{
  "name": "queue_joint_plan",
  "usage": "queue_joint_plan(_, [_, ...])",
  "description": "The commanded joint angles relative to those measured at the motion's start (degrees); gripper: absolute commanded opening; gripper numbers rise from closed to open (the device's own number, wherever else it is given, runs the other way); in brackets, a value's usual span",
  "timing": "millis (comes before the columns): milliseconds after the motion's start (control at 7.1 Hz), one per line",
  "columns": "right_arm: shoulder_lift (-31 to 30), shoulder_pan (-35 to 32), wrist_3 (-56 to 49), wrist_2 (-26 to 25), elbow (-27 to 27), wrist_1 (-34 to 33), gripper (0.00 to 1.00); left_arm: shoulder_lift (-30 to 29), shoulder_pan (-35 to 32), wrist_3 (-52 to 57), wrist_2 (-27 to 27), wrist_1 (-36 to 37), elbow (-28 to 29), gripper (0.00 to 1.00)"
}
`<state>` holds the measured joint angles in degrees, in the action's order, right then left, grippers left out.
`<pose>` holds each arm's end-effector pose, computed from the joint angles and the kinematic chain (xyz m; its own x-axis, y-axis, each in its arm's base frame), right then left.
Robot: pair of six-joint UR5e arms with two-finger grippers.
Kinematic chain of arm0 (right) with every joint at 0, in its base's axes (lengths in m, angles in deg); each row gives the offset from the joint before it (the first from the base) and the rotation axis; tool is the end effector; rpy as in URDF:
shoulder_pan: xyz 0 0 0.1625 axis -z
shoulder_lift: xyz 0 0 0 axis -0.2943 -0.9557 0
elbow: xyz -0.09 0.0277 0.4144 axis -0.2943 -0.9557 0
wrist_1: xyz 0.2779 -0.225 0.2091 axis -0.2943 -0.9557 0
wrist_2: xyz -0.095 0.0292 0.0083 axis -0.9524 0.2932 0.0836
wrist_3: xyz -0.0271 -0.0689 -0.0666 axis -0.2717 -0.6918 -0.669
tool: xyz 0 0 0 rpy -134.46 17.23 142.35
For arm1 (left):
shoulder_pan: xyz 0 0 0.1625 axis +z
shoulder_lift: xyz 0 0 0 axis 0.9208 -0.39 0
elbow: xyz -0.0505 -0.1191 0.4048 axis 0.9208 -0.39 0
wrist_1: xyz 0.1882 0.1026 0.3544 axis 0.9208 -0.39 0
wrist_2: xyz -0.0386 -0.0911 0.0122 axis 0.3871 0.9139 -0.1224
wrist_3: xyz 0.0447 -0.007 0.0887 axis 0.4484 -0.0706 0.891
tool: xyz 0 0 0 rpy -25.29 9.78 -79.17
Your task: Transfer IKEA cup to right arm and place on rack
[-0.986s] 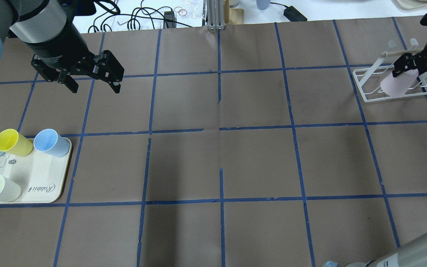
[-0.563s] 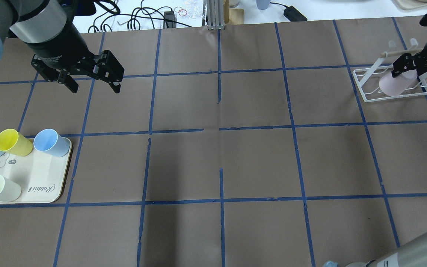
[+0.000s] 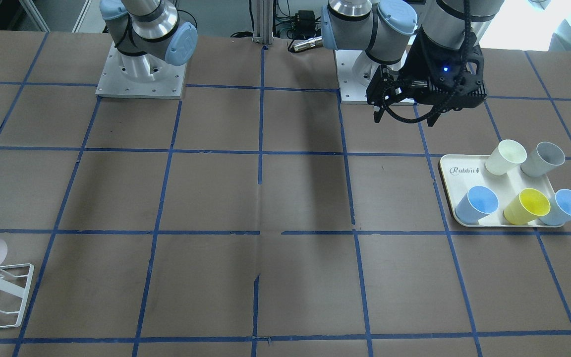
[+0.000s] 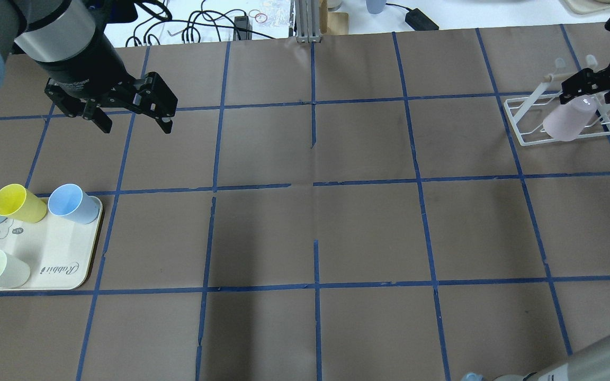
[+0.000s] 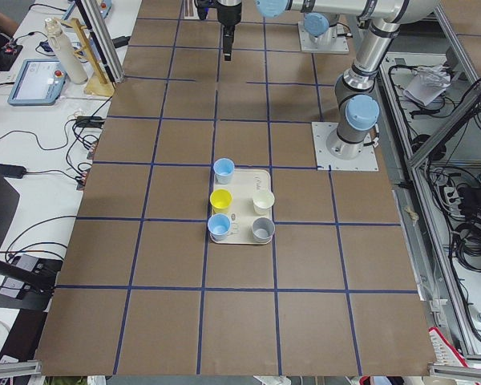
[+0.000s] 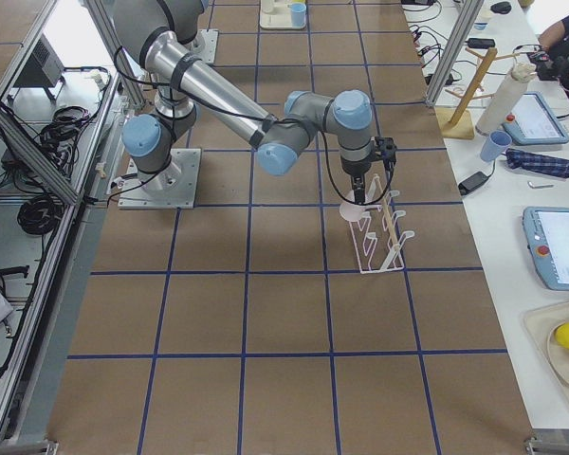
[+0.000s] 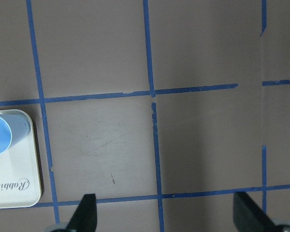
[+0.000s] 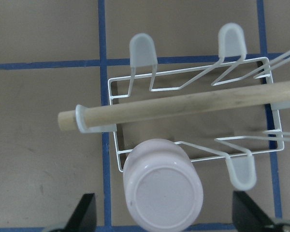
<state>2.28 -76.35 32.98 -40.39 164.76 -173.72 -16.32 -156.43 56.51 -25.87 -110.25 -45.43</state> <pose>-0.1804 -0.5889 0.3665 -0.9986 0.0485 -0.0224 0.0525 0.9706 -0.2349 -0.1285 -0.4840 0.5093 -0.9981 0.0613 0.0033 0.0613 0.9980 -0.0172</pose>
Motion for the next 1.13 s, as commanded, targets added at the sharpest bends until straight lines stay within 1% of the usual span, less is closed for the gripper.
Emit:
queue_joint_plan(0, [-8.71,0.00,2.90,-0.40,-0.05,12.21,1.00,0.00,0.09,0.09,0.00,0.00,0.08,1.00])
queue_joint_plan(141, [-13.01,-1.05,5.26,-0.40,-0.05,18.37,1.00,0.08,0.09,0.09,0.00,0.00,0.09,1.00])
queue_joint_plan(282, [-16.54,-3.49,7.37,-1.28,-0.31,24.70,1.00,0.00,0.18,0.09,0.00,0.00,0.26,1.00])
queue_joint_plan(423, [-18.40,-7.08,11.31,-5.81,-0.83,25.46,1.00,0.00,0.18,0.09,0.00,0.00,0.17,1.00])
queue_joint_plan(563, [-19.55,-11.91,16.48,-6.46,-0.93,25.64,1.00,0.00,0.18,0.09,0.00,0.00,0.17,1.00])
queue_joint_plan(704, [-20.87,-16.13,19.32,-6.73,-0.75,27.21,1.00,0.00,0.26,0.09,0.00,0.00,0.26,1.00])
queue_joint_plan(845, [-21.84,-20.18,19.43,-9.78,-0.23,27.48,1.00,0.00,0.26,0.09,0.09,0.00,0.26,1.00])
queue_joint_plan(986, [-22.37,-24.04,19.43,-9.72,-0.14,28.27,1.00,0.08,0.26,0.09,0.09,0.00,0.17,1.00])
